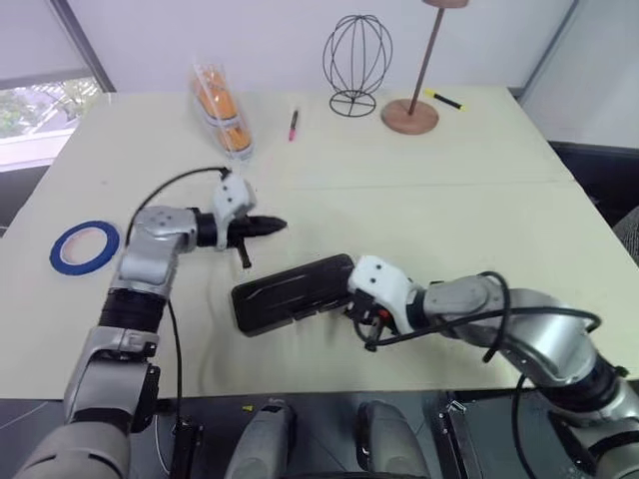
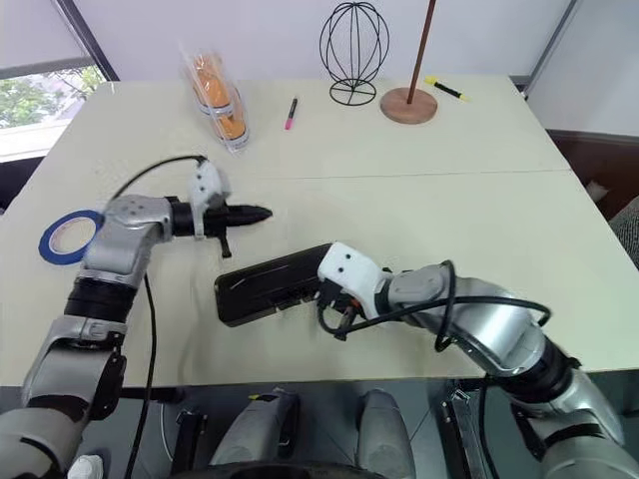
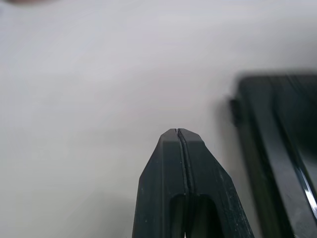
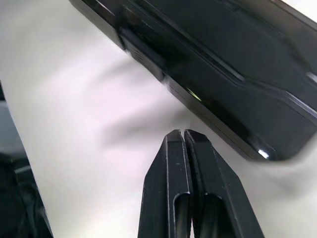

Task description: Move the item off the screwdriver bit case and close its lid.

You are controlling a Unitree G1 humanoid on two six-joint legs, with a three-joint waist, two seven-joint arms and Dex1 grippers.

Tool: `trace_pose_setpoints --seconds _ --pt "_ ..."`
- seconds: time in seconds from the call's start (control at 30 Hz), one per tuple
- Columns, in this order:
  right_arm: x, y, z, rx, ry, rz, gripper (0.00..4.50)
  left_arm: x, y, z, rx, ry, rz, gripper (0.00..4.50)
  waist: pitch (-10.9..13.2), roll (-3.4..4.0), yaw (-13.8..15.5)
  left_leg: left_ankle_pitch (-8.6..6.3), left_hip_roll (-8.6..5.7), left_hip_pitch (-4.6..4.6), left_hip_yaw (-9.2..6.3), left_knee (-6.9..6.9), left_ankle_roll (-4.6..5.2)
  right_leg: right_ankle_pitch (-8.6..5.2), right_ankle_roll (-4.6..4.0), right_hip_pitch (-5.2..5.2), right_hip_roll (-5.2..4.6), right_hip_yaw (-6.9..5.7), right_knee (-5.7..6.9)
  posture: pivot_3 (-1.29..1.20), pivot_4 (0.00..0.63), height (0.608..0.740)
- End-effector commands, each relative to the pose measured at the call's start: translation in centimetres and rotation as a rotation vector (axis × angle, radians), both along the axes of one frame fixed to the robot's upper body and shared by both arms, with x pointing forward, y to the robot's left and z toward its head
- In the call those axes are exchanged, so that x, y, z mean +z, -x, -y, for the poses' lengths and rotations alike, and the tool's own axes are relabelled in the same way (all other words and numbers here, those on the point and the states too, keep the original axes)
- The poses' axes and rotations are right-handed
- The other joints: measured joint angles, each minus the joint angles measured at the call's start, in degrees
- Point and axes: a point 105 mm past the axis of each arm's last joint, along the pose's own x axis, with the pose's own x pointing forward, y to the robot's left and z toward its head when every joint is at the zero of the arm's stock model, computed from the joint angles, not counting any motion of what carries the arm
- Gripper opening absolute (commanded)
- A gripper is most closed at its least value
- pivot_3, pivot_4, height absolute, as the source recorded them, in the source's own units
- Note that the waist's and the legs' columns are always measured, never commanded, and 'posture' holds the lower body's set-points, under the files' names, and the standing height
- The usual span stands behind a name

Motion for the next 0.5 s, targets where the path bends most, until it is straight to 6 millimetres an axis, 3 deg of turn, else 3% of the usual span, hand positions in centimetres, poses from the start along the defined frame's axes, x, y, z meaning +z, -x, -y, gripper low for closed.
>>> trace_pose_setpoints --seconds 0.03,0.27,0.5 --pt "2.5 -1.4 0.9 -0.016 -0.075 0.059 0.07 3.4 0.9 -1.4 0.084 0.097 0.065 0.0 0.01 0.01 -0.16 0.0 0.0 0.0 0.01 0.0 0.0 0.0 0.0 0.0 0.0 0.0 -0.01 0.0 0.15 0.74" --pt "5.8 -2.5 1.1 0.015 -0.221 0.114 0.07 2.8 5.8 -2.1 0.122 0.151 -0.046 0.0 0.04 0.04 -0.13 0.0 0.04 -0.02 0.03 -0.09 -0.01 0.0 -0.01 -0.09 0.02 0.06 -0.01 0.0 0.15 0.74" --pt "6.5 -3.3 1.0 0.027 -0.245 0.145 0.07 1.5 9.4 -2.2 0.154 0.18 -0.14 0.0 0.05 0.02 0.14 0.0 0.02 -0.07 0.04 -0.04 -0.03 0.01 -0.02 -0.08 -0.02 0.07 -0.05 0.0 0.15 0.74"
